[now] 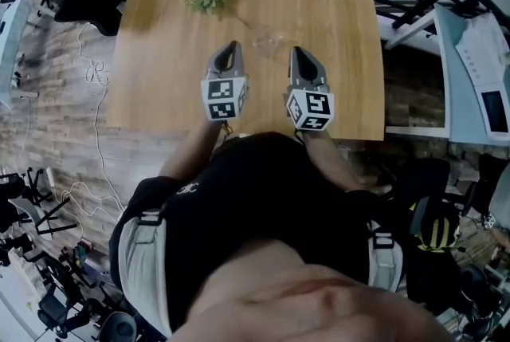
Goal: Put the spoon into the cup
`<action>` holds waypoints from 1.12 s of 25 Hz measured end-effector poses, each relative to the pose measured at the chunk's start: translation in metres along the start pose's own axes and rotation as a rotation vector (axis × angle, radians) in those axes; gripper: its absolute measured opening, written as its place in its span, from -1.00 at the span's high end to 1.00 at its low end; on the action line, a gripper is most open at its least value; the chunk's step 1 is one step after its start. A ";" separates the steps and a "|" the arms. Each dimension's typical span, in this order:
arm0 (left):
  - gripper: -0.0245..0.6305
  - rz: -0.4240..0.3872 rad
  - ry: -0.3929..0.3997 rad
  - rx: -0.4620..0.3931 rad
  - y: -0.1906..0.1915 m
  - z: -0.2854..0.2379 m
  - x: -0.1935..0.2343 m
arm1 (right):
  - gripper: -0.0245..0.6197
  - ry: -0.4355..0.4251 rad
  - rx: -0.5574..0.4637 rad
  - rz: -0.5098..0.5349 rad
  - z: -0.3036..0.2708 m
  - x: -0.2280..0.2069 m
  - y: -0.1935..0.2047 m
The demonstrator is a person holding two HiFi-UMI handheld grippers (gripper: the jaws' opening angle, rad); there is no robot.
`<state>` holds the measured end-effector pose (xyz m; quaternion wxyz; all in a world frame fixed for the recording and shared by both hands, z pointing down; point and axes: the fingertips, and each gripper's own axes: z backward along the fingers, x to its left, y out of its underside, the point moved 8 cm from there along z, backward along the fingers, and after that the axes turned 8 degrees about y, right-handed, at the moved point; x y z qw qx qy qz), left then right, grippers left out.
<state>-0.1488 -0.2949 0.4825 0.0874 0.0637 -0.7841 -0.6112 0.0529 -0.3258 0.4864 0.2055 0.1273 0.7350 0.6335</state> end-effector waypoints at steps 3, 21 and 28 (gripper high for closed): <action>0.89 -0.001 0.000 0.010 0.007 0.006 -0.005 | 0.93 -0.047 -0.018 0.016 -0.003 0.008 -0.001; 0.89 0.014 -0.005 0.013 0.009 0.023 0.001 | 0.93 -0.084 -0.011 0.046 -0.005 0.031 0.001; 0.89 0.009 0.007 0.010 0.008 0.018 -0.002 | 0.93 -0.074 -0.001 0.041 -0.006 0.026 0.001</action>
